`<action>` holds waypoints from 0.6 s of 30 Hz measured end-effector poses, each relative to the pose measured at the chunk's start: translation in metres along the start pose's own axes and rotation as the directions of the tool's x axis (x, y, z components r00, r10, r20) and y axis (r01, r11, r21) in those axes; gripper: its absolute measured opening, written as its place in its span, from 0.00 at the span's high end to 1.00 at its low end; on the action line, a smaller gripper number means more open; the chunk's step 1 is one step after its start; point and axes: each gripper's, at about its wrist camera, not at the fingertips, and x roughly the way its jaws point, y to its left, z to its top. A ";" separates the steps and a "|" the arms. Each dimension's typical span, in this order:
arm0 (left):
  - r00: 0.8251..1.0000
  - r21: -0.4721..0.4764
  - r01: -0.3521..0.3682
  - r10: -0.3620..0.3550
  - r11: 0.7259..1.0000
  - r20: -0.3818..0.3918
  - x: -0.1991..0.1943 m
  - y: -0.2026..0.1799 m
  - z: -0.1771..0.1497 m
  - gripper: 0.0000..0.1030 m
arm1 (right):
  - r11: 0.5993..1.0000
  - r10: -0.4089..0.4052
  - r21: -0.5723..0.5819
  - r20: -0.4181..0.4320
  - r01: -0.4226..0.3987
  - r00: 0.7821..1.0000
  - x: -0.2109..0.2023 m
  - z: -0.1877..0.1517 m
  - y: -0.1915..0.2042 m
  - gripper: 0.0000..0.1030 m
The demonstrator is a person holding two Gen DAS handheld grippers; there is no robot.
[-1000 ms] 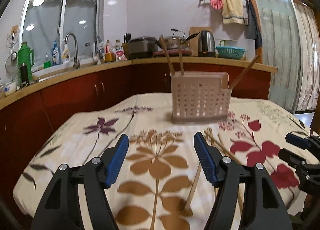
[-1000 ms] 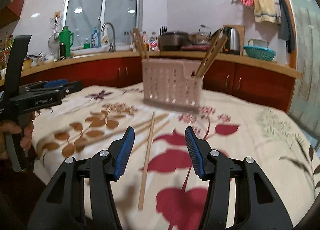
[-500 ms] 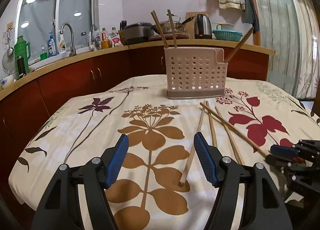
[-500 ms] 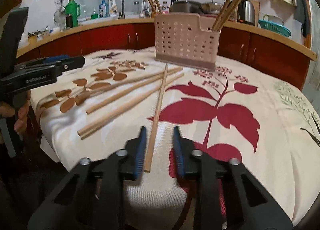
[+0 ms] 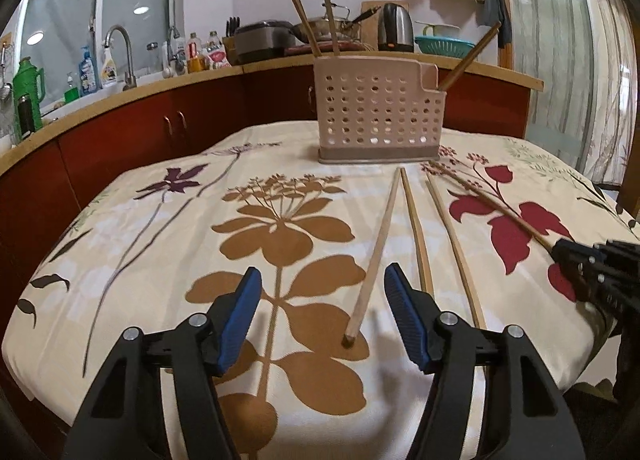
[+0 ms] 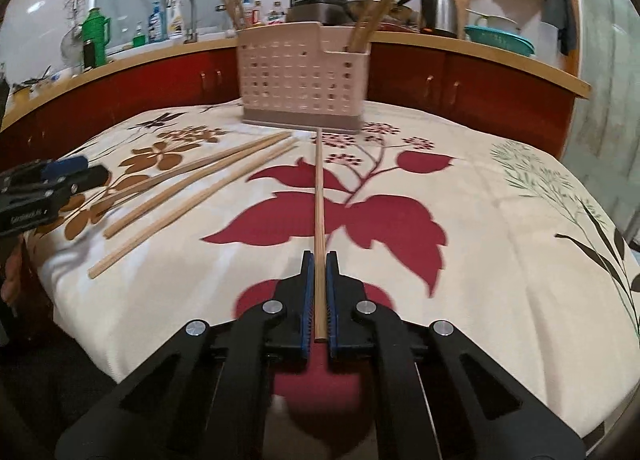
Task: Organize utensils
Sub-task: 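Lower the left gripper onto a wooden chopstick and close on it while the right gripper grasps one too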
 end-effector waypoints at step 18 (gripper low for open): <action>0.996 0.050 0.049 -0.046 0.998 -0.070 0.016 -0.014 -0.011 0.87 | 1.000 0.020 -0.008 0.044 -0.020 0.999 -0.009 -0.012 -0.003 0.68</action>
